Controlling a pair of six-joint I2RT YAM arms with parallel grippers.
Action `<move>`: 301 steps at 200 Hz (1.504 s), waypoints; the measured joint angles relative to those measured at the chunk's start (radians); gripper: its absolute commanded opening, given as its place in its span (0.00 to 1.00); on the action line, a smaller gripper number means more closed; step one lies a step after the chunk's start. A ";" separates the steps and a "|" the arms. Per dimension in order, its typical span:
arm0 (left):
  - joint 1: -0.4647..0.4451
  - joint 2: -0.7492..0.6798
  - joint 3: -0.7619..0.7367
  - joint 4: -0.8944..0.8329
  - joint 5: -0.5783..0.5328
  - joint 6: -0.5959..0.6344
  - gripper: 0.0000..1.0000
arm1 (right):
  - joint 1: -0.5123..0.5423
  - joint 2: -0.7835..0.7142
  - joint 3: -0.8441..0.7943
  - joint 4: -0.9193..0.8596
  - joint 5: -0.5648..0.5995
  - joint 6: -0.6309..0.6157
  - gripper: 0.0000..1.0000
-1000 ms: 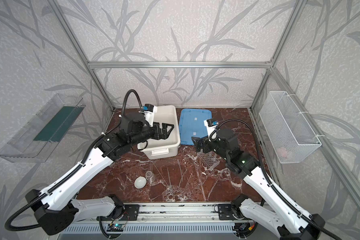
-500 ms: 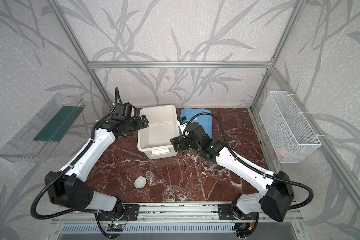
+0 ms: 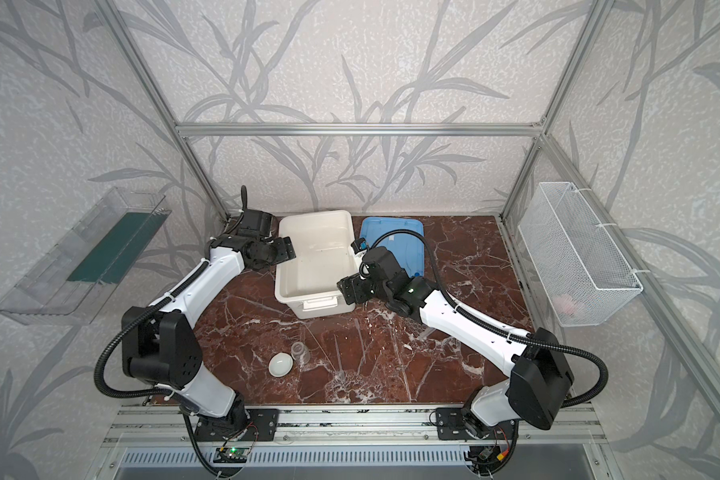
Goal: Organize the chemistry lab equipment
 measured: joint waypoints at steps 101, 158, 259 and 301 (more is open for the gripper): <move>0.017 -0.002 -0.094 0.086 0.008 -0.069 0.41 | 0.019 0.051 -0.042 0.001 -0.015 0.031 0.88; 0.040 -0.057 -0.153 0.110 0.006 -0.128 0.27 | 0.024 0.113 -0.042 0.009 -0.015 0.042 0.90; 0.057 -0.233 -0.378 0.322 -0.012 -0.435 0.23 | 0.029 0.123 -0.039 0.095 -0.138 0.043 0.93; 0.051 -0.301 -0.453 0.375 -0.045 -0.508 0.23 | 0.037 0.174 -0.021 0.105 -0.144 0.047 0.93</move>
